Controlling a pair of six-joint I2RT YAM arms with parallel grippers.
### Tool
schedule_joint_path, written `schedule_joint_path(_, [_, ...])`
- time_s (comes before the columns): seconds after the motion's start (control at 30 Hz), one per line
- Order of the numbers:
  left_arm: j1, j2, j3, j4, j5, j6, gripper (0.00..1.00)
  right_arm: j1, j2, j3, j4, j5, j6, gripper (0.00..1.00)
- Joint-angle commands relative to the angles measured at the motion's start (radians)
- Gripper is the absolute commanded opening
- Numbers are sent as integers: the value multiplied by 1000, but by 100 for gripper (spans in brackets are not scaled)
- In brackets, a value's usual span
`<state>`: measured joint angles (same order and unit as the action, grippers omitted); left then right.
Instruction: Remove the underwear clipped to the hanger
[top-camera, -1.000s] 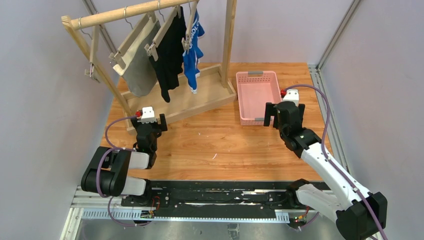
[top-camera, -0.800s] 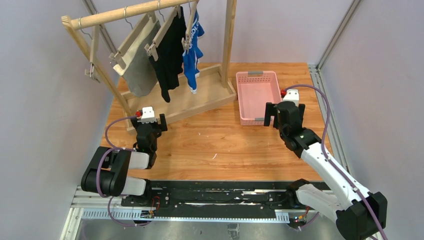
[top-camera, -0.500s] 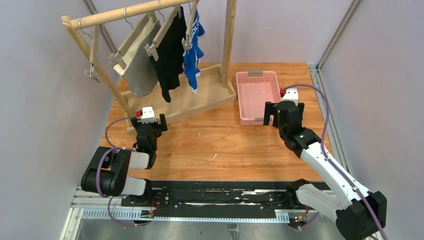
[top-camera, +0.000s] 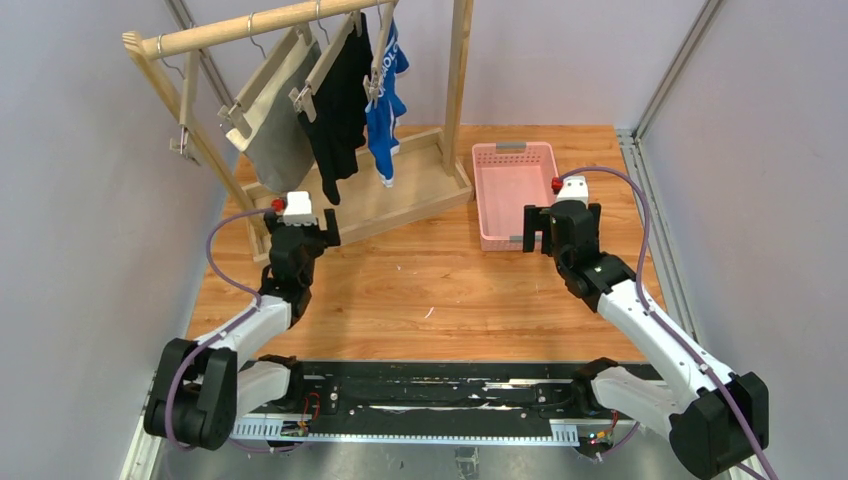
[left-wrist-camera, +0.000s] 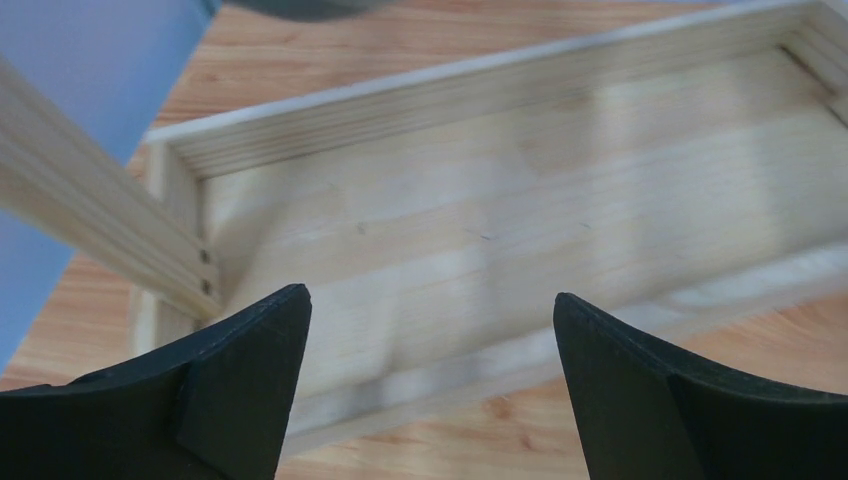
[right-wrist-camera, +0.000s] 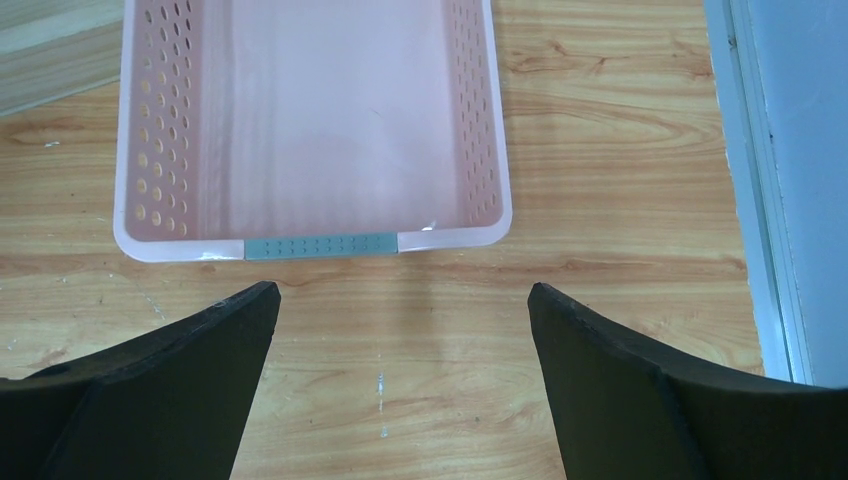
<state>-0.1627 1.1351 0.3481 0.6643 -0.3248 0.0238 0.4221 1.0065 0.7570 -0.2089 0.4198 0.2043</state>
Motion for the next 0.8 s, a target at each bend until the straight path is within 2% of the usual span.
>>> schedule_joint_path(0.0, [-122, -69, 36, -172, 49, 11, 98, -9, 0, -6, 44, -19, -18, 98])
schedule_joint_path(0.23, [-369, -152, 176, -381, 14, 27, 98, -9, -6, -11, 42, -17, -10, 98])
schedule_joint_path(0.4, [-456, -203, 347, -543, 22, 4, 98, -9, -46, -30, 42, -26, -1, 98])
schedule_joint_path(0.57, [-497, -206, 600, -795, 70, -2, 98, -9, -85, -46, 43, -26, -1, 97])
schedule_joint_path(0.77, [-622, -83, 1005, -1113, 43, 52, 98, -9, -95, -47, 49, -38, 12, 93])
